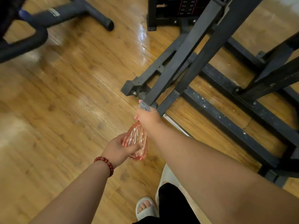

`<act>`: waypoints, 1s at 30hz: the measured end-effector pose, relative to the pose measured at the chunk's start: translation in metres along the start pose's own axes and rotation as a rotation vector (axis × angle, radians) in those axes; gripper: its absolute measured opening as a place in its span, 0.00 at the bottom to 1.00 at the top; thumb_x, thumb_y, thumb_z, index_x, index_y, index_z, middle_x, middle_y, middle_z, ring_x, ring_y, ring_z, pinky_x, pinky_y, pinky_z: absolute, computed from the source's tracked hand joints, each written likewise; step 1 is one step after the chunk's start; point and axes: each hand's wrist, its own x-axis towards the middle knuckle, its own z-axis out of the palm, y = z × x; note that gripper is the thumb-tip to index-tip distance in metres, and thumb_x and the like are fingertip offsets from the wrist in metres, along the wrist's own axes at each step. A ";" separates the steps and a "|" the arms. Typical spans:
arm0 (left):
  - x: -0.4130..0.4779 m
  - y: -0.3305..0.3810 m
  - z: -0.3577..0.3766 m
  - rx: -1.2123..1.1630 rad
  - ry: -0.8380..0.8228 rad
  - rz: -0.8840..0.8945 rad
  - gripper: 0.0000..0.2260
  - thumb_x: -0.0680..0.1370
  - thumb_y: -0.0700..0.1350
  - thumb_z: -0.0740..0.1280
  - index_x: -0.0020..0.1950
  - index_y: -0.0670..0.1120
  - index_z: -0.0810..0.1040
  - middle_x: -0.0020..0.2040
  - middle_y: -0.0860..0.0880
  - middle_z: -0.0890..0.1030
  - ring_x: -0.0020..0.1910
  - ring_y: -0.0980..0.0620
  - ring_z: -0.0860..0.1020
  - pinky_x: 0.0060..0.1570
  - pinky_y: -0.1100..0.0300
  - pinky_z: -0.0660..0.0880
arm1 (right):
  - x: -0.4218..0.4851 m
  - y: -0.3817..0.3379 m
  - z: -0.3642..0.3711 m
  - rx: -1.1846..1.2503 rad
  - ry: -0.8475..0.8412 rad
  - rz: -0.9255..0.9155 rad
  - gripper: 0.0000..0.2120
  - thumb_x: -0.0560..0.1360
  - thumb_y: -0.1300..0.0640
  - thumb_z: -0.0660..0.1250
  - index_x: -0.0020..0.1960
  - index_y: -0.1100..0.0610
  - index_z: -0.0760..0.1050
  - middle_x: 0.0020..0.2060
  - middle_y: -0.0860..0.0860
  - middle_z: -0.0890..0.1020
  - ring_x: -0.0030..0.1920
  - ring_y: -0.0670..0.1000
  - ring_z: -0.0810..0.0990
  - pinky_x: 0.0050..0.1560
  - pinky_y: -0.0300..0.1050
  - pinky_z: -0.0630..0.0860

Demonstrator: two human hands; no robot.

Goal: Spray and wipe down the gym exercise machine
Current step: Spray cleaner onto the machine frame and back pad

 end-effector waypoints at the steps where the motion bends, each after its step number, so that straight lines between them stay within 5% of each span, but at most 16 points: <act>1: 0.001 0.005 -0.003 -0.001 0.008 -0.003 0.22 0.67 0.53 0.79 0.59 0.51 0.79 0.47 0.54 0.85 0.44 0.54 0.84 0.50 0.55 0.80 | 0.000 -0.006 0.002 -0.004 -0.012 -0.007 0.15 0.73 0.61 0.64 0.58 0.49 0.77 0.33 0.47 0.73 0.29 0.47 0.69 0.31 0.39 0.66; 6: 0.013 0.031 -0.023 -0.018 0.014 0.033 0.19 0.69 0.50 0.78 0.58 0.53 0.79 0.47 0.55 0.84 0.43 0.57 0.83 0.45 0.62 0.78 | 0.004 -0.038 0.013 0.005 0.048 -0.054 0.09 0.73 0.62 0.64 0.48 0.51 0.78 0.31 0.47 0.72 0.28 0.47 0.67 0.29 0.38 0.63; 10: 0.032 0.052 -0.042 0.021 -0.075 0.039 0.20 0.66 0.55 0.79 0.53 0.57 0.76 0.47 0.55 0.84 0.45 0.56 0.83 0.51 0.56 0.80 | 0.014 -0.059 0.023 0.144 0.144 -0.063 0.09 0.77 0.58 0.64 0.54 0.47 0.77 0.42 0.48 0.79 0.34 0.46 0.73 0.42 0.41 0.70; 12: 0.039 0.066 -0.054 0.055 -0.104 0.056 0.15 0.69 0.52 0.77 0.49 0.59 0.74 0.46 0.57 0.82 0.45 0.58 0.81 0.47 0.62 0.78 | 0.013 -0.072 0.030 0.177 0.178 -0.045 0.12 0.76 0.56 0.66 0.59 0.50 0.79 0.46 0.50 0.82 0.35 0.48 0.74 0.42 0.43 0.71; 18: 0.051 0.090 -0.097 0.110 -0.171 0.083 0.14 0.71 0.51 0.76 0.54 0.55 0.79 0.46 0.56 0.85 0.44 0.58 0.83 0.46 0.62 0.79 | 0.008 -0.106 0.049 0.189 0.240 0.027 0.09 0.71 0.64 0.64 0.44 0.51 0.79 0.26 0.46 0.74 0.28 0.48 0.69 0.33 0.39 0.66; 24: 0.064 0.123 -0.138 0.204 -0.265 0.133 0.19 0.67 0.56 0.76 0.55 0.60 0.78 0.51 0.58 0.82 0.51 0.57 0.81 0.52 0.56 0.79 | -0.007 -0.141 0.064 0.365 0.311 0.004 0.06 0.76 0.60 0.64 0.51 0.61 0.77 0.36 0.54 0.76 0.33 0.50 0.74 0.33 0.35 0.72; 30: 0.070 0.167 -0.166 0.312 -0.361 0.228 0.12 0.72 0.51 0.75 0.53 0.57 0.78 0.48 0.55 0.83 0.47 0.57 0.81 0.47 0.61 0.78 | -0.025 -0.179 0.070 0.443 0.458 -0.013 0.06 0.78 0.59 0.64 0.47 0.48 0.72 0.33 0.48 0.74 0.31 0.46 0.70 0.31 0.38 0.66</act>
